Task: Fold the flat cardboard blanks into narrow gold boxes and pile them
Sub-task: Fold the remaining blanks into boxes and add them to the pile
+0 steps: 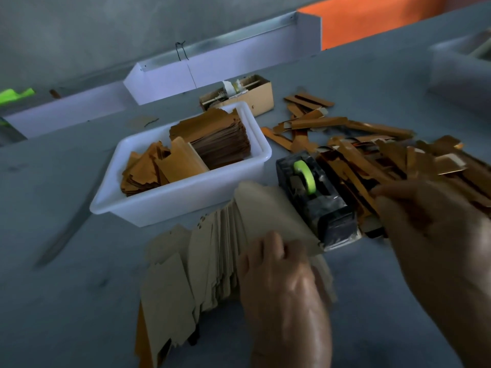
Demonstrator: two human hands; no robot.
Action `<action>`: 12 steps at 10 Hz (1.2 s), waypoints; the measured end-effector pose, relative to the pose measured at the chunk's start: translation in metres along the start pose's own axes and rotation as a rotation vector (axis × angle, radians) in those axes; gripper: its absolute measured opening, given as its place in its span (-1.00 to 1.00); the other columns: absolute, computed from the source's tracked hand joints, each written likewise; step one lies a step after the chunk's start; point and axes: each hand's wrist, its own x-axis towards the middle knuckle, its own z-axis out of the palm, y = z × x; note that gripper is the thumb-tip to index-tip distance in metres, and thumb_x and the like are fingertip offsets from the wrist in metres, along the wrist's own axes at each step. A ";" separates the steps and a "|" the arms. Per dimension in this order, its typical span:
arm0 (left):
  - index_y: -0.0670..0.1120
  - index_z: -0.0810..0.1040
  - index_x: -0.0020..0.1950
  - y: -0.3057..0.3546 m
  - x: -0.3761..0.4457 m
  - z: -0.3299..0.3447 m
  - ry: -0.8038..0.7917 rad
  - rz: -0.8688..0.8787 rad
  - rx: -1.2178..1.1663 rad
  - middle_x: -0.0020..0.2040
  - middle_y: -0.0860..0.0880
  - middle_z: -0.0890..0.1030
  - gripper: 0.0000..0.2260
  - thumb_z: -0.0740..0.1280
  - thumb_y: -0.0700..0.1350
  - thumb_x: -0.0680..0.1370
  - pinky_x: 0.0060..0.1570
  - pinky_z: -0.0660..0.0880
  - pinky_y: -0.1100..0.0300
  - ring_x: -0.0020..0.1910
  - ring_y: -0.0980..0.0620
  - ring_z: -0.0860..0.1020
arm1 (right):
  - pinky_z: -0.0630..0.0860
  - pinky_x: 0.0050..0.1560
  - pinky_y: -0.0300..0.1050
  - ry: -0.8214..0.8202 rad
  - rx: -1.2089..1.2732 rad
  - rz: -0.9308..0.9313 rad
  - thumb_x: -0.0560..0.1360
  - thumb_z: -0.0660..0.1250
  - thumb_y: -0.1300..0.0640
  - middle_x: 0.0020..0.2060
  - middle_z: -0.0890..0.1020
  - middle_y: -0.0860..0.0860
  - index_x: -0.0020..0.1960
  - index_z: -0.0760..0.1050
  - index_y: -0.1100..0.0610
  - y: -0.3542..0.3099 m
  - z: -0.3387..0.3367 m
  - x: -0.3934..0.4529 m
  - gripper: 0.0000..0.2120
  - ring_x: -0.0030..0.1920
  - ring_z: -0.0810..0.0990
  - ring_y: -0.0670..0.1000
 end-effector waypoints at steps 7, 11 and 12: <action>0.22 0.48 0.02 -0.027 0.001 -0.029 -0.095 -0.244 -0.540 0.11 0.30 0.34 -0.73 0.47 0.08 0.39 0.19 0.27 0.49 0.19 0.33 0.33 | 0.39 -0.46 -0.41 -0.358 0.020 0.330 0.37 0.44 -0.09 -0.38 0.59 -0.10 -0.18 0.42 -0.09 -0.003 0.055 -0.030 -0.80 -0.38 0.54 -0.18; 0.15 0.42 0.24 -0.040 0.027 -0.015 0.046 -0.523 -0.776 0.07 0.19 0.57 -0.52 0.51 0.01 0.38 -0.16 0.49 0.42 -0.01 0.27 0.56 | 0.42 -0.48 -0.31 -0.296 0.089 0.240 0.46 0.34 -0.05 -0.51 0.57 -0.02 -0.36 0.44 0.03 -0.003 0.058 -0.023 -0.73 -0.46 0.51 -0.14; 0.14 0.53 -0.07 -0.043 0.029 -0.012 0.084 -0.520 -0.899 -0.17 0.21 0.66 -0.77 0.52 -0.04 0.38 -0.35 0.47 0.47 -0.20 0.32 0.60 | 0.45 -0.44 -0.14 -0.293 -0.015 0.102 0.44 0.25 -0.12 -0.53 0.51 -0.02 -0.35 0.44 0.05 -0.003 0.058 -0.024 -0.71 -0.46 0.50 -0.07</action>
